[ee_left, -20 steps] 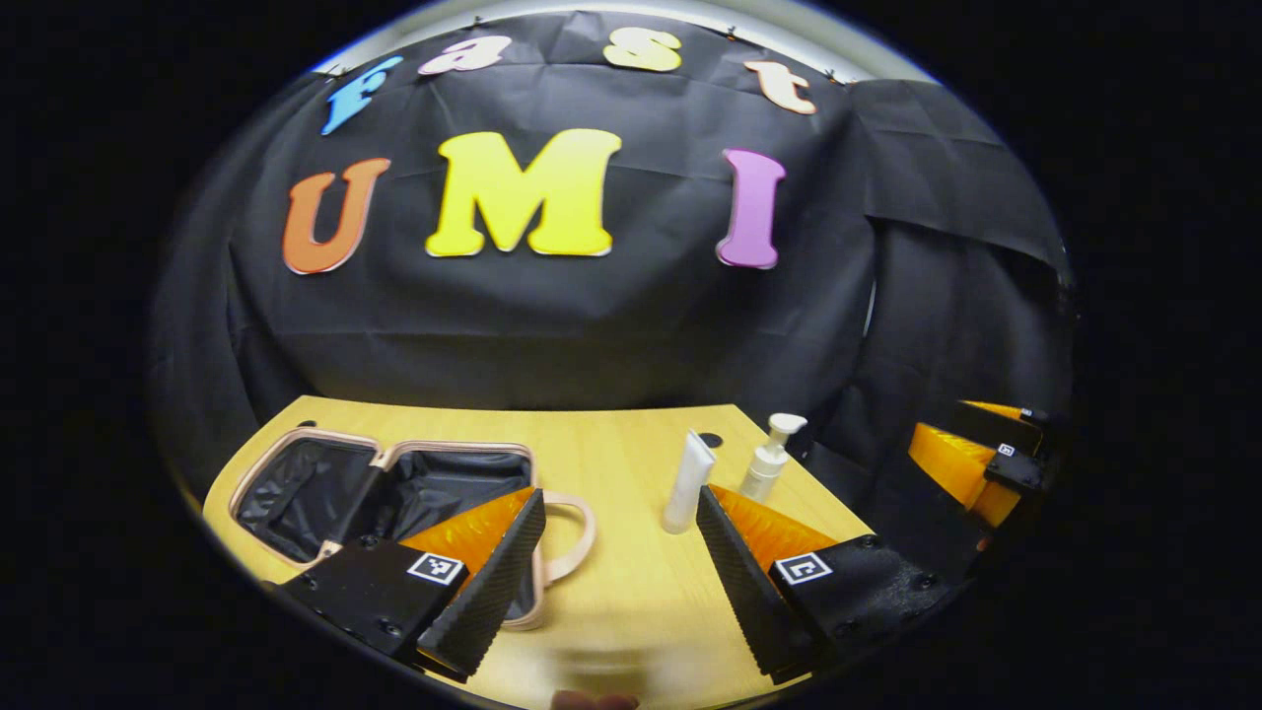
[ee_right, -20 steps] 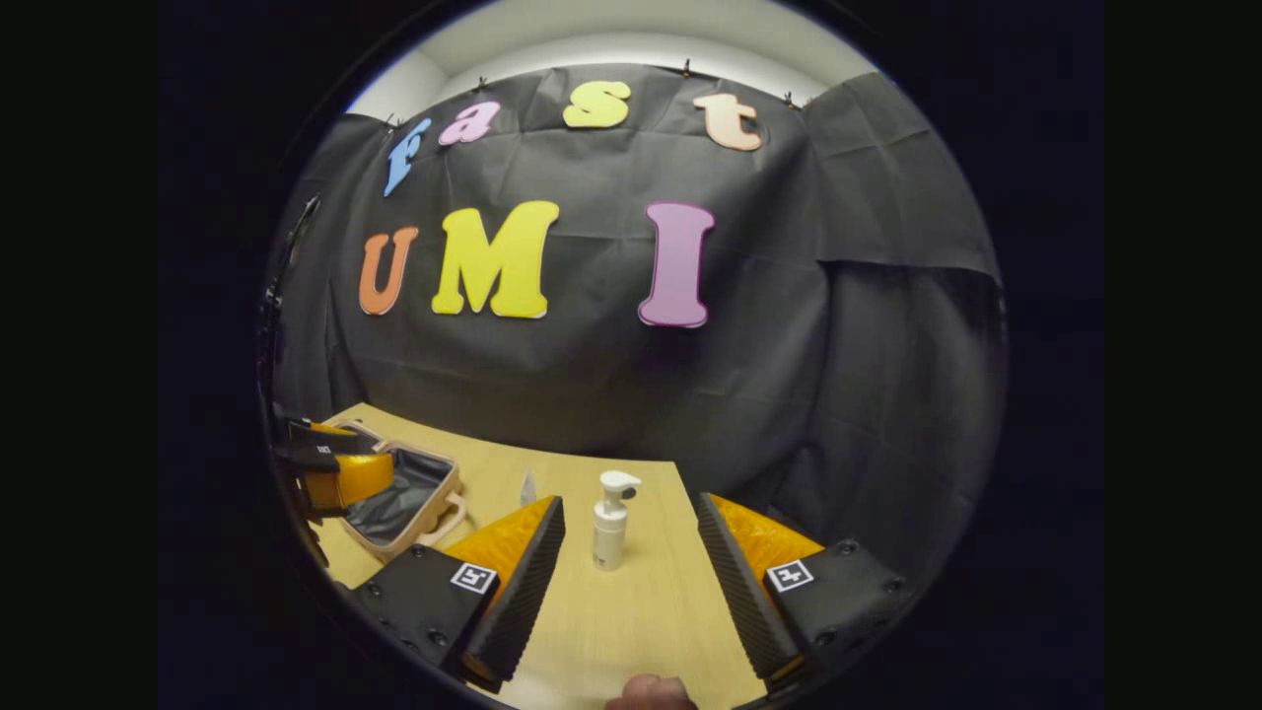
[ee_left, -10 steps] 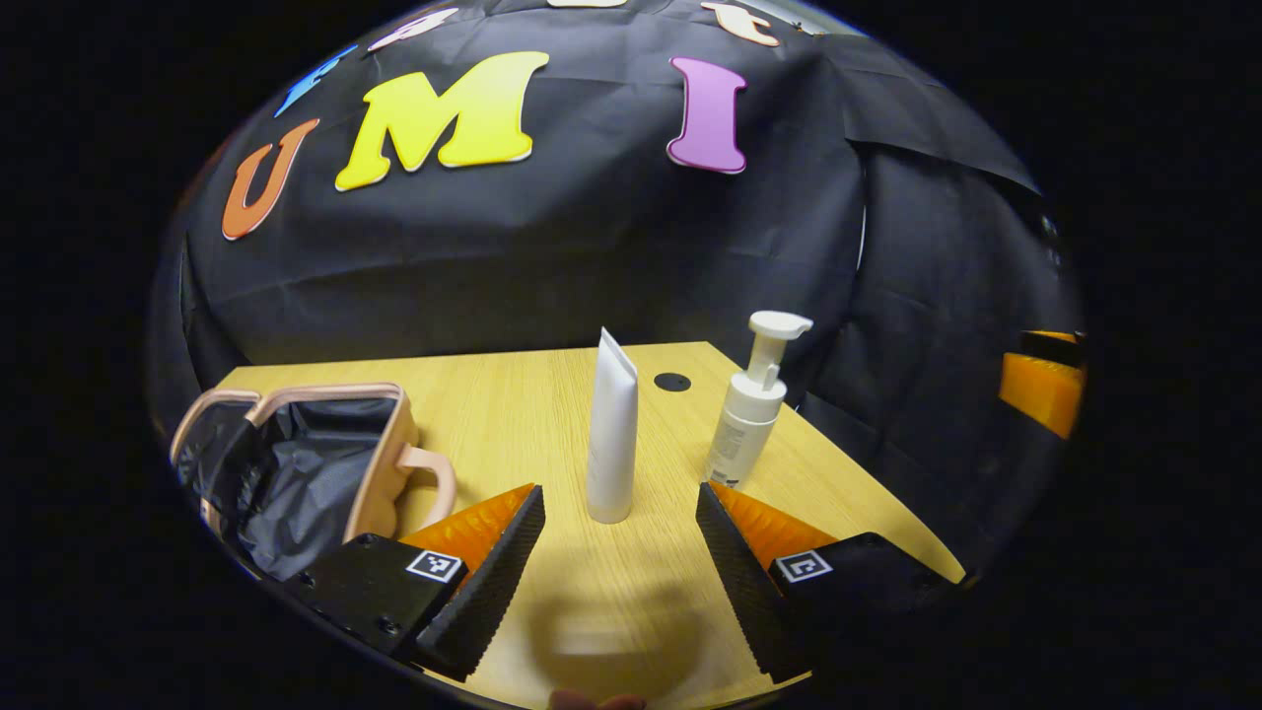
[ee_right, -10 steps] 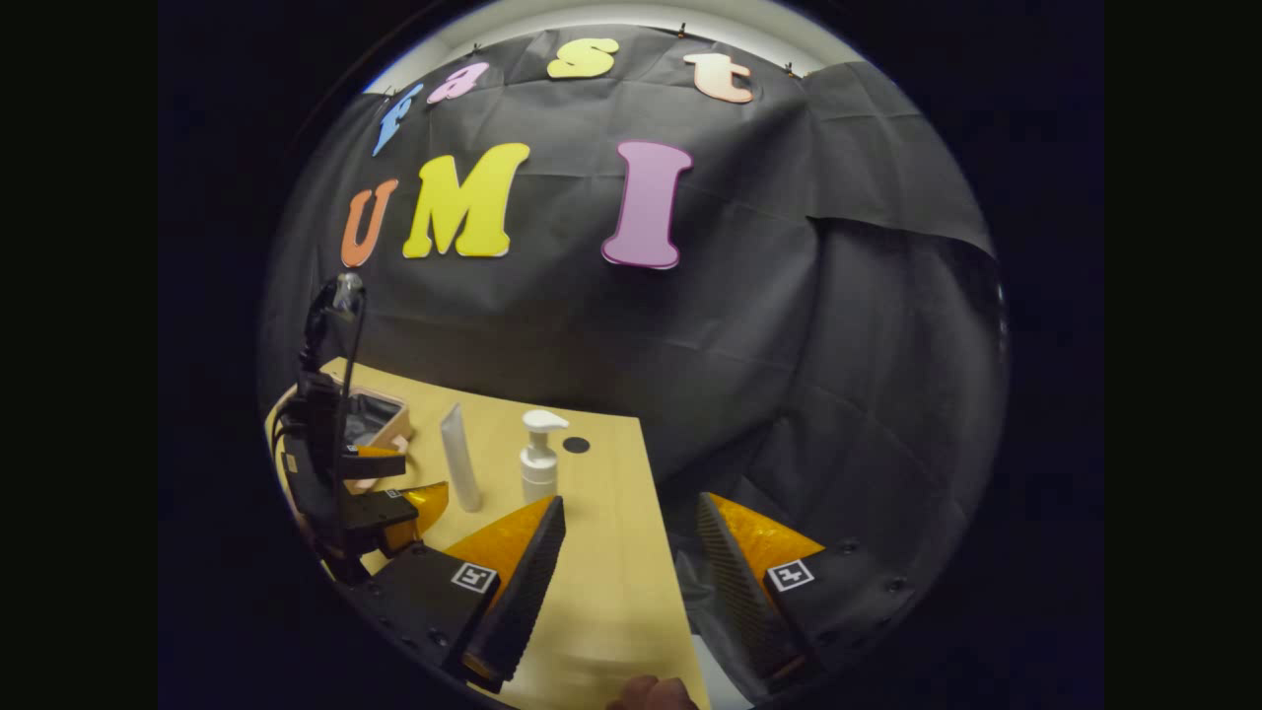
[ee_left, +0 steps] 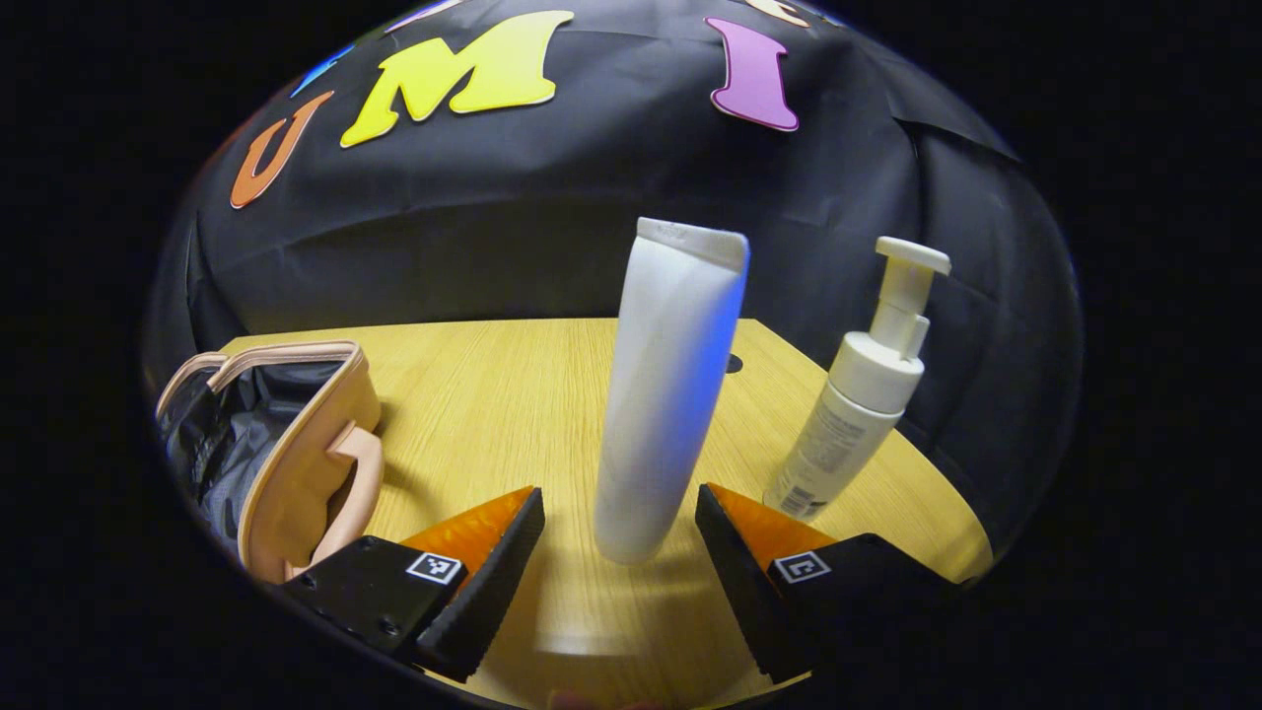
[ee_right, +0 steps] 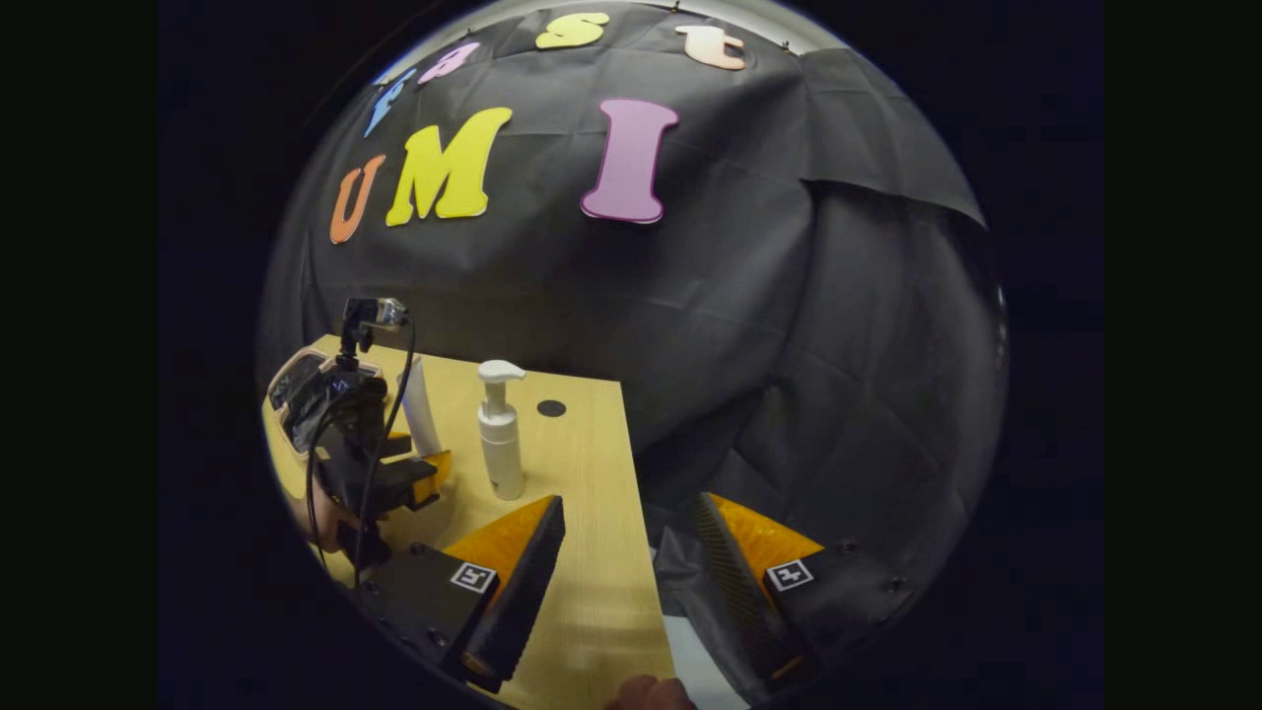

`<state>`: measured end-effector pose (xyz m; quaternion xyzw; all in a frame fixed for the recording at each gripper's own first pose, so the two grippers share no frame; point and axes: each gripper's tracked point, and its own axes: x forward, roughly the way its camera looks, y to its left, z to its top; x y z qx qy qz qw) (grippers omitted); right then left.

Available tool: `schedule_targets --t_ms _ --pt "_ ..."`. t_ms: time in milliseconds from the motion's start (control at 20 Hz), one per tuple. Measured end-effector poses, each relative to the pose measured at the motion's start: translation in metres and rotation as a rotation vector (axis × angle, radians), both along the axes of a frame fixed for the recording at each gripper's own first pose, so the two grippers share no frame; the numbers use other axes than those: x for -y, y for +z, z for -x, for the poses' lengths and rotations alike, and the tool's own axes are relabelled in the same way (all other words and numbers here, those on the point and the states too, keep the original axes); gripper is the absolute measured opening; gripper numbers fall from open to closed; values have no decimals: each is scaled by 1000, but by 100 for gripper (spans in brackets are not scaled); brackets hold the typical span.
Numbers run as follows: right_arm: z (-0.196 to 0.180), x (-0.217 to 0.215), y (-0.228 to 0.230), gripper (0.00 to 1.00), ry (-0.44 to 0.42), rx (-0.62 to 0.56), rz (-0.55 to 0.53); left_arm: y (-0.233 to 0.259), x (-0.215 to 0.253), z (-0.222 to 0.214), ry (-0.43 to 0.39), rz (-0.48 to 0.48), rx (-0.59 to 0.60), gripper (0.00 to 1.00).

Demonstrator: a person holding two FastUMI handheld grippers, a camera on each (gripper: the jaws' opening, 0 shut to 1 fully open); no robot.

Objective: First open the suitcase, pack the skin care products into it, and then close the suitcase.

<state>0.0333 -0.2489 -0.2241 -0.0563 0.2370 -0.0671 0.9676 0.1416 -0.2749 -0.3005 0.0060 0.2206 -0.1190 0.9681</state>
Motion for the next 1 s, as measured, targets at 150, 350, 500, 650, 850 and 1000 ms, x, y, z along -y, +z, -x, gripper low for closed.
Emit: schedule_targets --t_ms 150,350,500,650,850,1000 --pt "-7 -6 0 81 4 8 -17 -3 2 -11 2 -2 -8 96" --pt "-14 -14 -9 81 10 1 -40 -10 4 -12 -25 -27 -55 81" --pt "-30 -33 -19 81 45 2 -93 -10 3 -11 -46 -7 -62 51" --pt "-51 -56 -40 82 100 -23 -150 -5 -6 -7 -43 7 -70 49" --pt "-75 -87 -62 81 167 -54 -181 27 -26 8 -40 34 -48 48" --pt "-98 -109 -76 81 181 -56 -209 57 -38 35 -35 76 -43 47"
